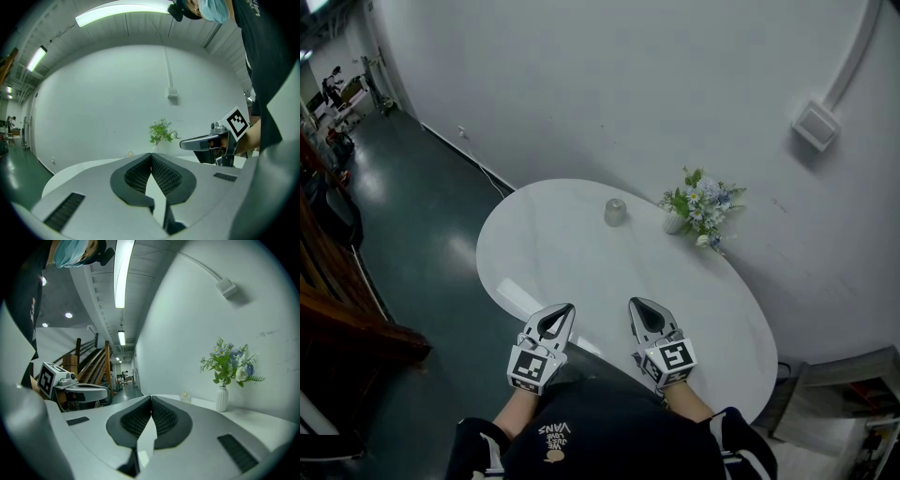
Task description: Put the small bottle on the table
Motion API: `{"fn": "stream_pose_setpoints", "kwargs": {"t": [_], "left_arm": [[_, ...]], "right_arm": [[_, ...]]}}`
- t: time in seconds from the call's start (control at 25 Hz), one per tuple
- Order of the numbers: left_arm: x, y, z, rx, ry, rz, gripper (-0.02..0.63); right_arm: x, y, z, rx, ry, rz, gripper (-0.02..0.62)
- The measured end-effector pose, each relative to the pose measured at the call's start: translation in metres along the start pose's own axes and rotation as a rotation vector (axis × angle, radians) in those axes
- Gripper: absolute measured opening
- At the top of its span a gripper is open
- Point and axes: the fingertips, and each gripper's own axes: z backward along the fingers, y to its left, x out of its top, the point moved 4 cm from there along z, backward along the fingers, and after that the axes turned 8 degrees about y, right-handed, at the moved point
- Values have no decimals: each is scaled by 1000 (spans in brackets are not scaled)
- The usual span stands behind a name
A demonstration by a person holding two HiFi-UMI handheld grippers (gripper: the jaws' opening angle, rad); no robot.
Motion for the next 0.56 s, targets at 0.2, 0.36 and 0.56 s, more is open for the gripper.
{"fn": "stream_pose_setpoints", "kwargs": {"t": [0.2,0.36,0.56], "left_arm": [[0,1,-1,10,-4,7,20],[1,0,-2,-2,-10,-2,20],[7,0,-8,-11,-18,-9,20]], "right_arm": [[-2,-2,0,2,3,-1,44],[-3,-4,1,-3,7,-2,44],[-1,-6,0,-4,1,-3,44]]}}
